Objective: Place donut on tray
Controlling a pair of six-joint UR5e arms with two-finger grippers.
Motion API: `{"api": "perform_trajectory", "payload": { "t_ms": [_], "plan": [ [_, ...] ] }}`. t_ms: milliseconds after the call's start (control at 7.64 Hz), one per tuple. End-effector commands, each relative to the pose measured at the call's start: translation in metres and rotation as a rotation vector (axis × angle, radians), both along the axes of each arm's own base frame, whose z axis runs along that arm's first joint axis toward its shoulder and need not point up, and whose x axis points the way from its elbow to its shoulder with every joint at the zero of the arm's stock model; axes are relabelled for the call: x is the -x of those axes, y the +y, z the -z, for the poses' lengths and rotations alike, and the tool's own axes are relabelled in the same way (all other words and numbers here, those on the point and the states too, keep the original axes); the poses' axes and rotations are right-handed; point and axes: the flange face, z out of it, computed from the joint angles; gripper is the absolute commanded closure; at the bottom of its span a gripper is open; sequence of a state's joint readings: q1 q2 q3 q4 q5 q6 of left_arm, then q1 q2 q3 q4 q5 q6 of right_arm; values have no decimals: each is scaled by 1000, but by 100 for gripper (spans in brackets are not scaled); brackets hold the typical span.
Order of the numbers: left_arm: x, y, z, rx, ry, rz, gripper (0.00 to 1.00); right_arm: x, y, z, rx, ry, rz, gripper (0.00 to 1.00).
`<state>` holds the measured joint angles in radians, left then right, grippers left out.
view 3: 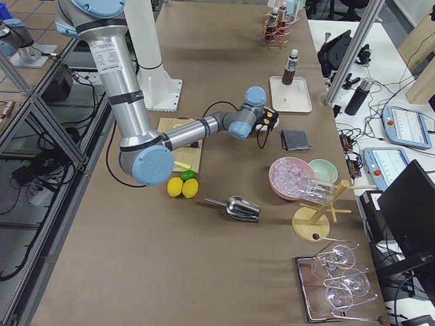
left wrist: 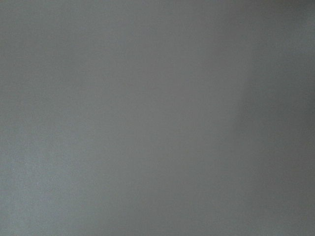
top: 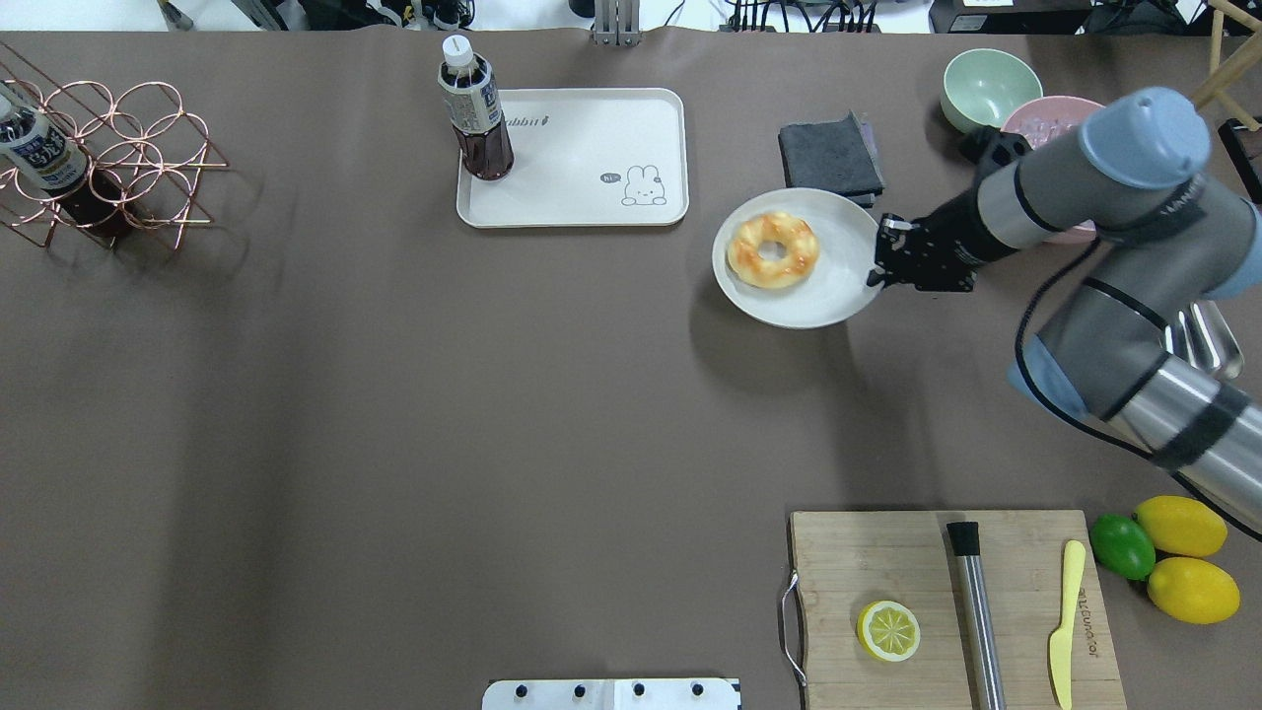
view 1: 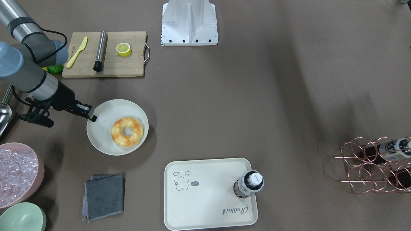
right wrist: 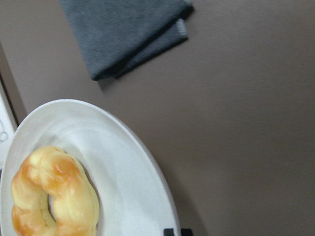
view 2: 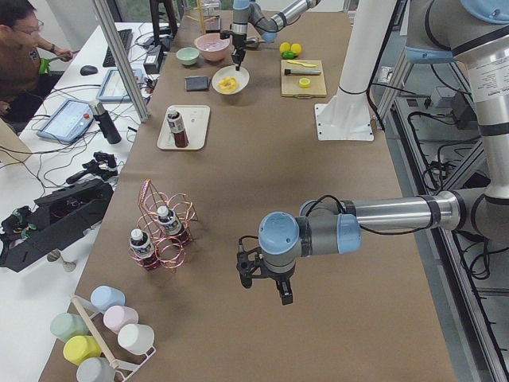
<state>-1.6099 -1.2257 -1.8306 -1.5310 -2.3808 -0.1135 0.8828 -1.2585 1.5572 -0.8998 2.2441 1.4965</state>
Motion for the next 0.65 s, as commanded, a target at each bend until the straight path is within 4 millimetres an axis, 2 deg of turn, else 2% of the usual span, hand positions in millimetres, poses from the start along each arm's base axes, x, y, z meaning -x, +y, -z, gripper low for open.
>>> {"api": "perform_trajectory", "payload": {
  "t_ms": [0,131,262,393,523],
  "plan": [
    [0,-1,3,-7,0,1,2,69,-73,79,70,-34,-107,100],
    [0,-2,4,-9,0,1,2,108,-89,114,84,-36,-142,100],
    [0,-3,5,-12,0,1,2,131,-100,133,96,-33,-159,100],
    [0,-5,6,-15,-1,1,2,140,-104,135,99,-24,-161,100],
    [0,-5,7,-16,-1,1,2,158,-107,140,103,-12,-158,100]
  ]
}}
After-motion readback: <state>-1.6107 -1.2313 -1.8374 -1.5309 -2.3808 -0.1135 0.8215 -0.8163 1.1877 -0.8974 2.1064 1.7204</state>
